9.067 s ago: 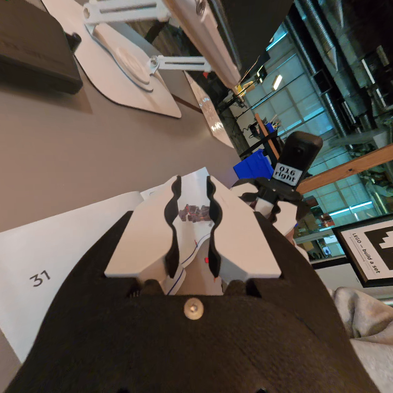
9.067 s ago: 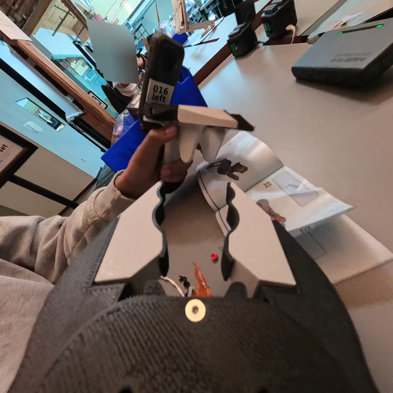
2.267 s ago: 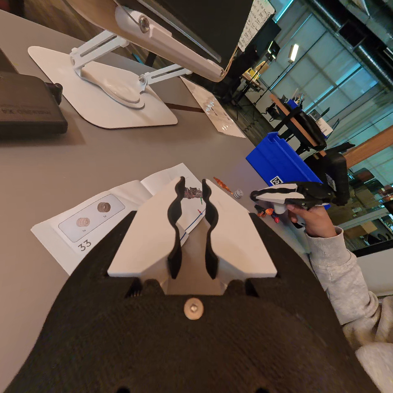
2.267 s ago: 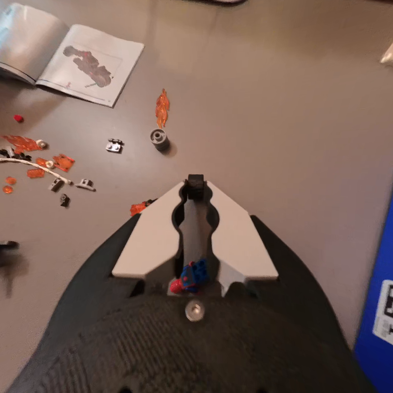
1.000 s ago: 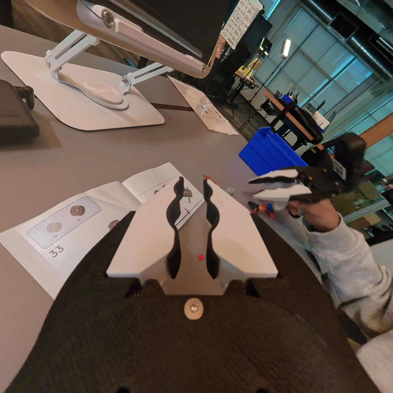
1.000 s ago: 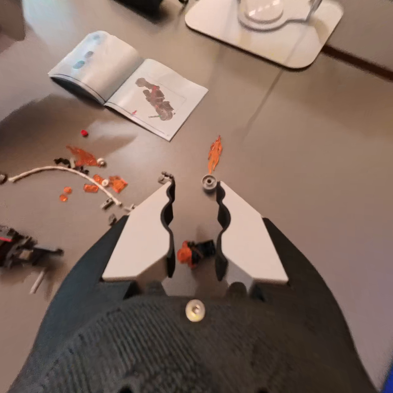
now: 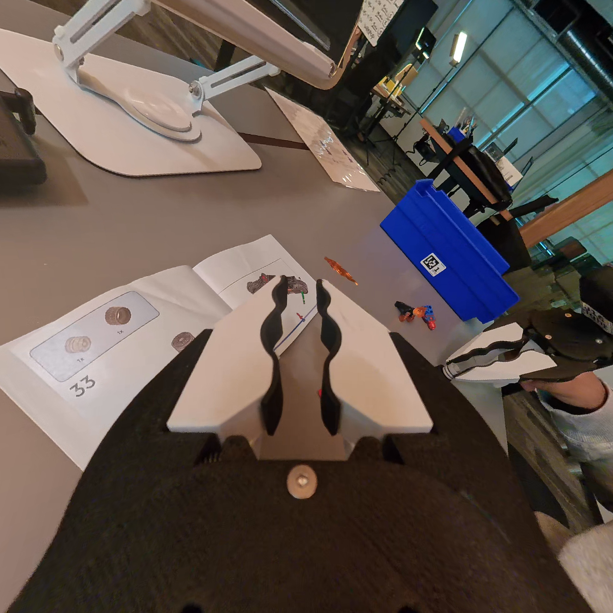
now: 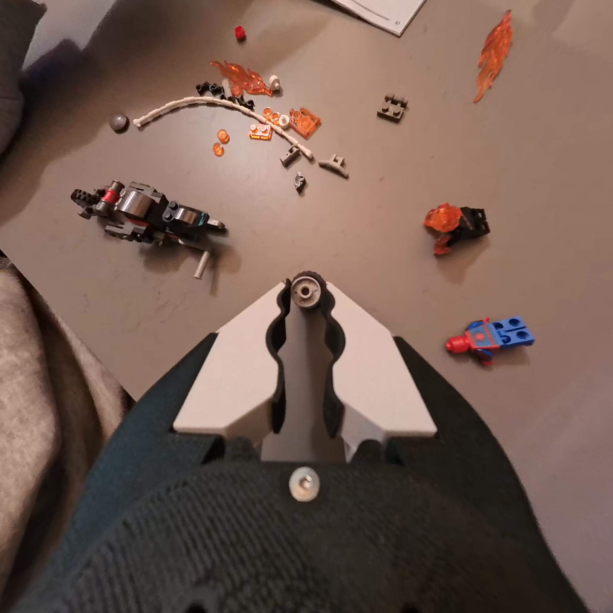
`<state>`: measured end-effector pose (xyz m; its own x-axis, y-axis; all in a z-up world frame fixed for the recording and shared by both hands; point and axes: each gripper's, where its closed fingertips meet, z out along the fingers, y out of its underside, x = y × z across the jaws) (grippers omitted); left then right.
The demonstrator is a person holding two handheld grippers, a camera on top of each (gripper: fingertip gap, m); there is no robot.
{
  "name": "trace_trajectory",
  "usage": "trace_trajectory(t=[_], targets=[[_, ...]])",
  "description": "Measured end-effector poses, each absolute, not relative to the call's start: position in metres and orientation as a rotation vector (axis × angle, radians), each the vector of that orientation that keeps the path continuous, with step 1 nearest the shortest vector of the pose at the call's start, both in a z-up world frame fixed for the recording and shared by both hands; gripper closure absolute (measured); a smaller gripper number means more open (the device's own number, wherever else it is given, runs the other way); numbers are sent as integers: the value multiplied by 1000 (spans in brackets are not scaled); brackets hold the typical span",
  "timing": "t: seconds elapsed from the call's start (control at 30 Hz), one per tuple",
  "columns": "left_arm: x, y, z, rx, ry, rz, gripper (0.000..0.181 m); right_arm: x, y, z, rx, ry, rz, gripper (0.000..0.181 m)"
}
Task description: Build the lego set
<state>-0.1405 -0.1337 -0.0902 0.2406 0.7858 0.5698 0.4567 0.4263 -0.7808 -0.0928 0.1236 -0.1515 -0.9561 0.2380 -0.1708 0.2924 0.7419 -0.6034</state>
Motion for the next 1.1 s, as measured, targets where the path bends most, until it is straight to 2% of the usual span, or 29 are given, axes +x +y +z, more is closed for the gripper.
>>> trace_trajectory(t=[0.6, 1.1], targets=[[-141, -131, -93, -1213, -1402, 305, 165, -95, 117, -154, 445, 2850, -1077, 165], [-142, -134, -102, -1208, -1428, 291, 165, -95, 119, -154, 402, 2807, -1423, 165]])
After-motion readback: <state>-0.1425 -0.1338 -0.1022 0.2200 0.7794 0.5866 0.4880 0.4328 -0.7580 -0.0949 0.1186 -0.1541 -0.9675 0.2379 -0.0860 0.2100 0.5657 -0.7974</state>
